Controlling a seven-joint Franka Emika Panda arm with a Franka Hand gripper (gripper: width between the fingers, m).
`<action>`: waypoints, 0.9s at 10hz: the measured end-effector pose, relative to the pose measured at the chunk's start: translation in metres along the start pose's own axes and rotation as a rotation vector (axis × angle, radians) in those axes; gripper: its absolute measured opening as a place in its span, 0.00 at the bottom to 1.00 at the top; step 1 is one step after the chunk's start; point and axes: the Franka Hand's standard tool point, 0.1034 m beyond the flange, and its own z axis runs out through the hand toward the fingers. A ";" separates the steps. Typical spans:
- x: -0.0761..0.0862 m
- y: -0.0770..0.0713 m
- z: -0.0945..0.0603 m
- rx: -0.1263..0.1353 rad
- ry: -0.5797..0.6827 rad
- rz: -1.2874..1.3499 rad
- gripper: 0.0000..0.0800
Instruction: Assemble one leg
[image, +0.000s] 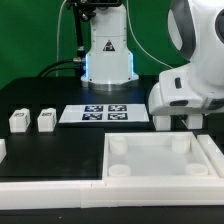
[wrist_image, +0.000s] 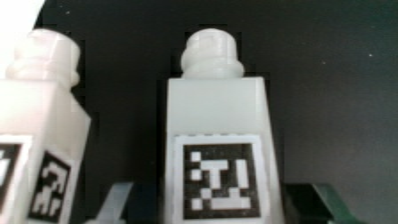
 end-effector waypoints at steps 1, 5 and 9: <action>-0.004 0.006 -0.029 0.009 0.052 -0.024 0.36; -0.026 0.029 -0.110 0.022 0.333 -0.026 0.36; -0.019 0.032 -0.122 0.026 0.671 -0.023 0.36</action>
Offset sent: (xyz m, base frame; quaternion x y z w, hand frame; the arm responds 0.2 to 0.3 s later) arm 0.0284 -0.0261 0.0548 0.0041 0.2550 -0.0172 0.9668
